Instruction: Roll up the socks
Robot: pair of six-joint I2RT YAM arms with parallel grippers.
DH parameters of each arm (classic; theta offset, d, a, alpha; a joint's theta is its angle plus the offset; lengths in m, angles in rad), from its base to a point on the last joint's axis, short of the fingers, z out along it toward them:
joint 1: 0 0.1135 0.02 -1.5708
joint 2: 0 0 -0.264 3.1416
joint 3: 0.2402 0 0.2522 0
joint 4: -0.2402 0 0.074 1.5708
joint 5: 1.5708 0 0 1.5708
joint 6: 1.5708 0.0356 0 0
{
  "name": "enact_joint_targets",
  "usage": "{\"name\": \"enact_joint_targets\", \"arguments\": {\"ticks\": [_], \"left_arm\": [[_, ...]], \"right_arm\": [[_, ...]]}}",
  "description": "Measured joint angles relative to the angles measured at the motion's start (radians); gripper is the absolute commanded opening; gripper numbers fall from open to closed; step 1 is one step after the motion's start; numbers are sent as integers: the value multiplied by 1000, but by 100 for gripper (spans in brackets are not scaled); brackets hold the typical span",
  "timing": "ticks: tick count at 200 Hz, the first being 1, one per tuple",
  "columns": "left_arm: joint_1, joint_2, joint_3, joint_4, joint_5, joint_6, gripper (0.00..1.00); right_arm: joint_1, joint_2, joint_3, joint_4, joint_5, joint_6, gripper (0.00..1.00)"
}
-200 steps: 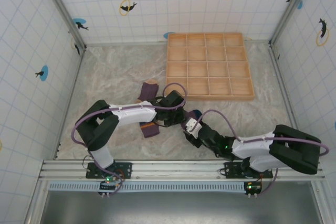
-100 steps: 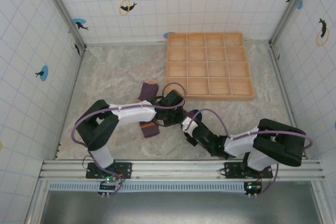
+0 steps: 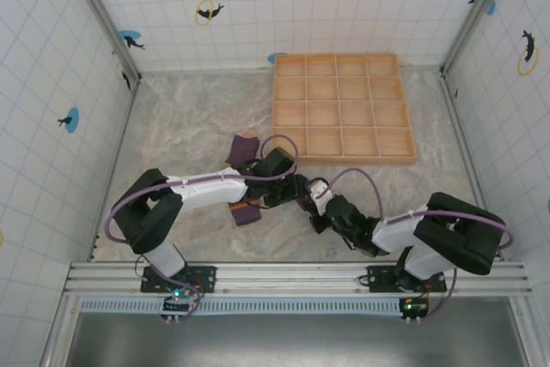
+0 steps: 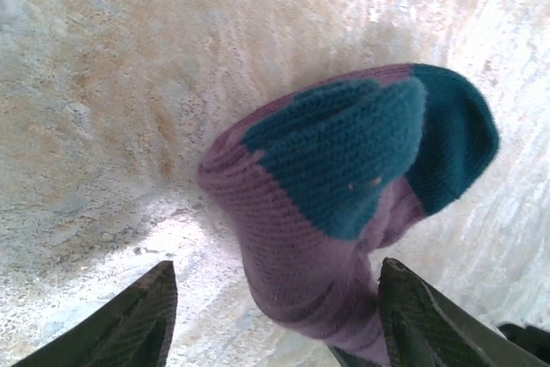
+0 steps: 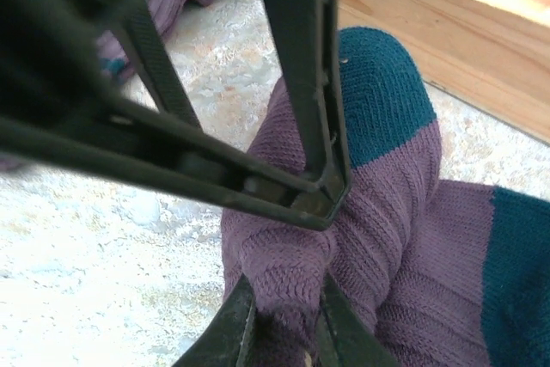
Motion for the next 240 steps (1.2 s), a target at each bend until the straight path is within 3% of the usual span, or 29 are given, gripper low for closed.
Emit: {"name": "enact_joint_targets", "arguments": {"ticks": [67, 168, 240], "left_arm": [[0, -84, -58, 93, -28, 2, 77], [-17, -43, -100, 237, 5, 2, 66], [-26, 63, -95, 312, 30, 1, 58]], "right_arm": [[-154, -39, -112, 127, -245, 240, 0], [-360, 5, -154, 210, -510, 555, 0], [-436, 102, -139, 273, -639, 719, 0]]}}
